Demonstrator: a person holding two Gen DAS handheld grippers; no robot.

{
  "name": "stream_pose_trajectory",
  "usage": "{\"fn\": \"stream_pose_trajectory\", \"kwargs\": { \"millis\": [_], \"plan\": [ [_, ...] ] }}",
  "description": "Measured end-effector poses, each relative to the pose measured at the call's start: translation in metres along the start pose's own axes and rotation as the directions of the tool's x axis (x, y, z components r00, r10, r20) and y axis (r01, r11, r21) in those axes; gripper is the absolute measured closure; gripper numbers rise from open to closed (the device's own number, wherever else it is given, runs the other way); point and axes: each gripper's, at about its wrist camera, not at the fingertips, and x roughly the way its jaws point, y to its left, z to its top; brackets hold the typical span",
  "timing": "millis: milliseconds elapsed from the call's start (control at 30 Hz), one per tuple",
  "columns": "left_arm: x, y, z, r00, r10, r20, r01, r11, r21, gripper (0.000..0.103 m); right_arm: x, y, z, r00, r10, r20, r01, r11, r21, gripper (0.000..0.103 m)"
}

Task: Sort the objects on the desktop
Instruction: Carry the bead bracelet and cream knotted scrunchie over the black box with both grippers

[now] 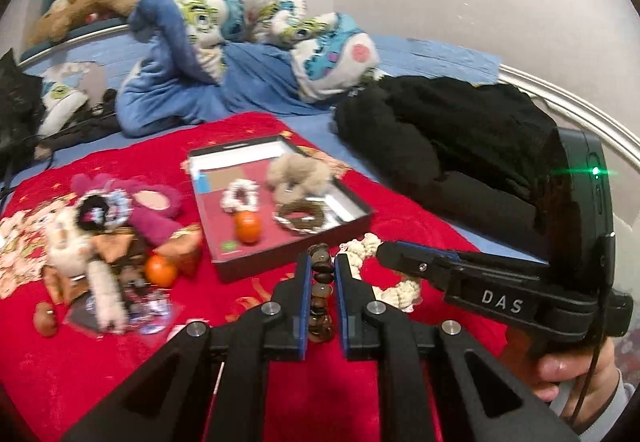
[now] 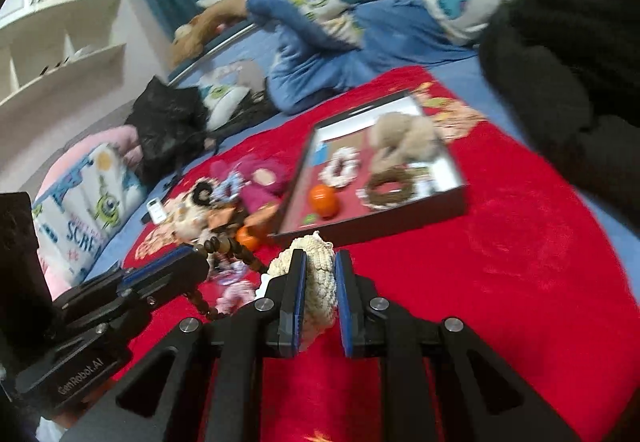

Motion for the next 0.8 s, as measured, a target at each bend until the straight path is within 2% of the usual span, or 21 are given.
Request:
{"fn": "stream_pose_trajectory", "kwargs": {
  "millis": [133,233,600,800],
  "plan": [
    [0.011,-0.016,-0.003,1.000,-0.015,-0.023,0.015,1.000,0.026,0.091,-0.012,-0.020,-0.002,0.999,-0.033,0.001,0.033,0.999,0.023,0.088],
    [0.012,-0.013,-0.004,0.999,-0.011,-0.030,0.012,1.000,0.023,0.091,-0.015,-0.023,-0.001,0.999,-0.040,0.001,0.040,0.999,0.025,0.088],
    [0.003,-0.004,0.001,1.000,0.019,-0.005,-0.019,1.000,0.011,0.091,0.000,-0.014,0.003,0.999,-0.018,0.027,0.017,0.999,0.038,0.088],
    [0.009,0.010,0.004,1.000,0.009,0.015,-0.008,1.000,-0.016,0.092,0.011,-0.002,0.008,1.000,-0.007,0.028,0.007,1.000,0.007,0.088]
  ]
}}
